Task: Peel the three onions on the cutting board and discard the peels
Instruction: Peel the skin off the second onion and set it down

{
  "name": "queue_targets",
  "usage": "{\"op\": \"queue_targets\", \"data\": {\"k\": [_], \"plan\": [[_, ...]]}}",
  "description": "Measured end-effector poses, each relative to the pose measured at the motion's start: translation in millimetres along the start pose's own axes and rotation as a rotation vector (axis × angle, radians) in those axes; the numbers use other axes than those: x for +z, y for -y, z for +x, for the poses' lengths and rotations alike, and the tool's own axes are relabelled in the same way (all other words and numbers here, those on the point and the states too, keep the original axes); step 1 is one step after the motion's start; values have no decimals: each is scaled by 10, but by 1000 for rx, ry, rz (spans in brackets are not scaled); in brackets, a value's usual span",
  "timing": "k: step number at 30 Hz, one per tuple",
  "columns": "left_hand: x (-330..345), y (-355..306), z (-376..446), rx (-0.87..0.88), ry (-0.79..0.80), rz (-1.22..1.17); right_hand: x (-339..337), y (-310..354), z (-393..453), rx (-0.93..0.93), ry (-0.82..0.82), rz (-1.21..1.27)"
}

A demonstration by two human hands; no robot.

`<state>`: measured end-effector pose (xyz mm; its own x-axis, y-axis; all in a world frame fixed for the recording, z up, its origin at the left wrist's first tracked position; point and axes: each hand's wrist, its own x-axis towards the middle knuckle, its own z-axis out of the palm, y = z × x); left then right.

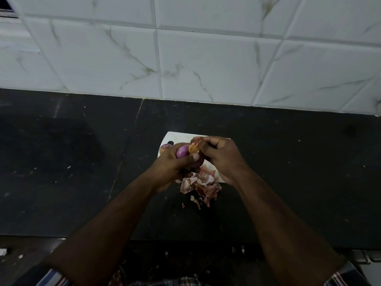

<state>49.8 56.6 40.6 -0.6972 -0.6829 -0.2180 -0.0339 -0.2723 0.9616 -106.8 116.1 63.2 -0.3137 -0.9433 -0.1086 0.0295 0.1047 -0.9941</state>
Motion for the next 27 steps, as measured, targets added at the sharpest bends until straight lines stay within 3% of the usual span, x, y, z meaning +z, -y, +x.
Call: {"op": "queue_targets", "data": {"k": [2,7,10,15,21,23,27], "plan": [[5,18,20,17,-10,85,-17,6,-8,32,-33,-37],[155,200,136,214,-240,506,127,-96,47,218,-375,56],[205,216,94,327,-265,607,149,-118,51,262,-413,186],[128,210,81,290,-199,349,60,-72,-63,200,-235,415],[123,129,56,220,-145,191,-42,-107,-104,22,-151,-54],[103,92,44,142,-108,121,-56,-62,-90,-20,-175,-74],[67,-30,36,-103,-11,-286,-79,3,-62,-92,-204,-68]]}}
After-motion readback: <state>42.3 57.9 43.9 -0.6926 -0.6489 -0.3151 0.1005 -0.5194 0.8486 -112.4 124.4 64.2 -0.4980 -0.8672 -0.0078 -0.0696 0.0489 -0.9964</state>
